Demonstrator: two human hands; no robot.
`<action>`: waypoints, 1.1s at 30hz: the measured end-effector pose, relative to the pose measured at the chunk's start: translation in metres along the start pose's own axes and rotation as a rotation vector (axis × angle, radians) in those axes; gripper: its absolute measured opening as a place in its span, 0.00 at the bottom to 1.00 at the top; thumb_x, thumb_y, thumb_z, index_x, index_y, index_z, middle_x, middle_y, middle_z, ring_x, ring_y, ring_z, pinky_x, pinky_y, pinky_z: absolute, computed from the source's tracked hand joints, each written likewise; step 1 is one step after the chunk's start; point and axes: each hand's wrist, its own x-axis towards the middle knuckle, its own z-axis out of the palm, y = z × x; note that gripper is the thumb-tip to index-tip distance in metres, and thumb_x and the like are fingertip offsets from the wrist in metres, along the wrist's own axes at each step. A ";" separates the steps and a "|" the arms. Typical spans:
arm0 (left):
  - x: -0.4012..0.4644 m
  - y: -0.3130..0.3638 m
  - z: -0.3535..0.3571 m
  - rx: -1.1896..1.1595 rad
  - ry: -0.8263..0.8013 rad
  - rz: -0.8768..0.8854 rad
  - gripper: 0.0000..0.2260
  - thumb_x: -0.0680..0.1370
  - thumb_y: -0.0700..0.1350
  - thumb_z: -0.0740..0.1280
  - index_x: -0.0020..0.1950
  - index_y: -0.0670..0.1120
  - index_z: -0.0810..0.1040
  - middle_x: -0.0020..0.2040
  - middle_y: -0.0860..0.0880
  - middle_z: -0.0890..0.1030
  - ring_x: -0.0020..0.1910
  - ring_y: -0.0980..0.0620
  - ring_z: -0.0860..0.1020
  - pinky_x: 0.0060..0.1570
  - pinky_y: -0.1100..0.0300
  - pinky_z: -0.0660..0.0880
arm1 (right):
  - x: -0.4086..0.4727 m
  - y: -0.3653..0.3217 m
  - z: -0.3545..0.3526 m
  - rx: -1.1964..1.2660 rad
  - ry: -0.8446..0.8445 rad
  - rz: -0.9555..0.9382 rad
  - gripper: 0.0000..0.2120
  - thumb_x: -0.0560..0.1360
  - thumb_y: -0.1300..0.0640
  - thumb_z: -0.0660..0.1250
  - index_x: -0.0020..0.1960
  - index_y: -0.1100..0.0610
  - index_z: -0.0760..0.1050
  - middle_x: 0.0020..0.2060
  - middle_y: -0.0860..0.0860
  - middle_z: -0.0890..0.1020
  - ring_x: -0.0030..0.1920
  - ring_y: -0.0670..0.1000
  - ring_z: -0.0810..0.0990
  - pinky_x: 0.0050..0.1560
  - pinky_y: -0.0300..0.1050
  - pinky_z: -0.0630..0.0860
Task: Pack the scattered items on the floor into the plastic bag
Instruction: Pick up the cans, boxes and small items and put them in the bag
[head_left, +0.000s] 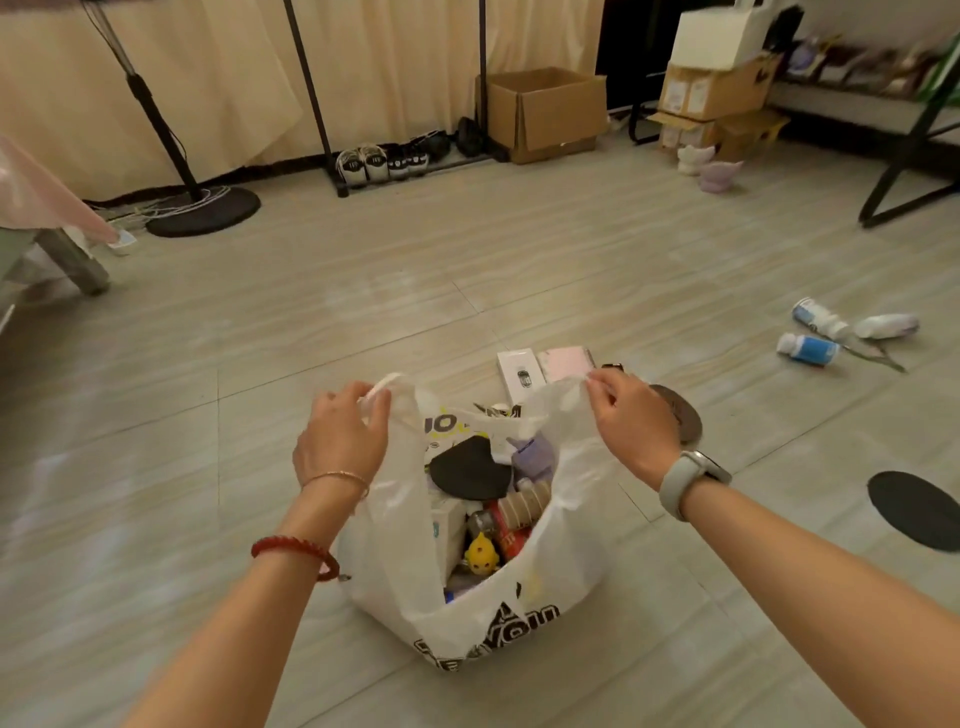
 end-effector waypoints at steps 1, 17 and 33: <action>-0.006 -0.001 0.003 0.124 0.027 0.025 0.18 0.77 0.53 0.60 0.64 0.46 0.71 0.61 0.41 0.71 0.58 0.40 0.72 0.56 0.47 0.68 | -0.003 0.007 0.003 -0.006 -0.065 0.009 0.16 0.80 0.54 0.54 0.64 0.58 0.71 0.59 0.59 0.75 0.59 0.59 0.74 0.56 0.51 0.71; -0.169 0.151 0.180 0.330 -0.634 1.011 0.22 0.78 0.51 0.56 0.71 0.49 0.58 0.74 0.46 0.59 0.72 0.44 0.58 0.70 0.47 0.55 | -0.145 0.210 -0.106 -0.012 0.025 0.436 0.16 0.77 0.62 0.58 0.63 0.60 0.71 0.60 0.58 0.75 0.63 0.58 0.70 0.64 0.48 0.65; -0.295 0.186 0.365 0.421 -1.000 0.896 0.23 0.79 0.52 0.56 0.73 0.50 0.55 0.75 0.46 0.53 0.74 0.44 0.52 0.72 0.48 0.55 | -0.243 0.375 -0.103 -0.117 0.223 0.980 0.37 0.72 0.53 0.64 0.74 0.53 0.48 0.56 0.57 0.72 0.55 0.59 0.73 0.49 0.49 0.71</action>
